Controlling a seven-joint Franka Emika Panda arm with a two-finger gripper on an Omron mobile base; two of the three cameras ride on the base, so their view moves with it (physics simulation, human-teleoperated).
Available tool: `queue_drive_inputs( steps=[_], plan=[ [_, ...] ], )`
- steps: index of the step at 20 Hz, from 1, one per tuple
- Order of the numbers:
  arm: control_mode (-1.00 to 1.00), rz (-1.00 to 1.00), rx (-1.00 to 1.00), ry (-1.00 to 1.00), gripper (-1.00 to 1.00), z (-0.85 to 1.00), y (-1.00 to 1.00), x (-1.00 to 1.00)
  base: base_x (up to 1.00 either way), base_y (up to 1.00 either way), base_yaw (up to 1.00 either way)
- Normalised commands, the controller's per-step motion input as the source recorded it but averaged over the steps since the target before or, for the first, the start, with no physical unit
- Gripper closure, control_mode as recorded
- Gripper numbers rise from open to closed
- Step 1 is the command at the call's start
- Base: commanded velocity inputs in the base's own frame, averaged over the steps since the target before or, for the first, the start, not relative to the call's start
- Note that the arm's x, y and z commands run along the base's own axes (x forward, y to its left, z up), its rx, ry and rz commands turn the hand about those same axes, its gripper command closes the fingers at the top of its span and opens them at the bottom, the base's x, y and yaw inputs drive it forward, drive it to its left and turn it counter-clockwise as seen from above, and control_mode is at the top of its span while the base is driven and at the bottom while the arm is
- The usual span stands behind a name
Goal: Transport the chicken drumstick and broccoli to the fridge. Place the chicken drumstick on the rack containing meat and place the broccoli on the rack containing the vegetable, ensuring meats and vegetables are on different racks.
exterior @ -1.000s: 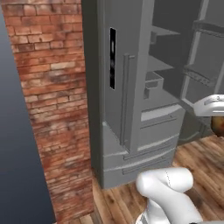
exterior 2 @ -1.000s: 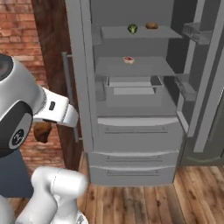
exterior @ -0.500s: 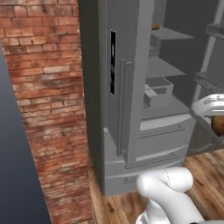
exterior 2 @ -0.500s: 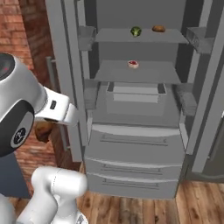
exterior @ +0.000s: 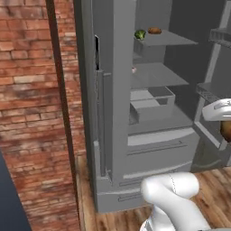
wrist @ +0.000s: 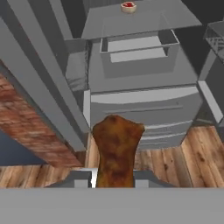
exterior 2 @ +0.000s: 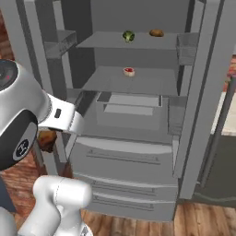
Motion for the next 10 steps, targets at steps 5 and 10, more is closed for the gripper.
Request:
queue_drive_inputs(
  steps=[5, 10],
  plan=[
    [1.00, 0.00, 0.00, 0.00, 1.00, 0.00, 0.00, 0.00, 1.00, -0.31, 0.21],
    [1.00, 0.00, 0.00, 0.00, 1.00, 0.00, 0.00, 0.00, 0.58, -0.65, 0.21]
  ],
)
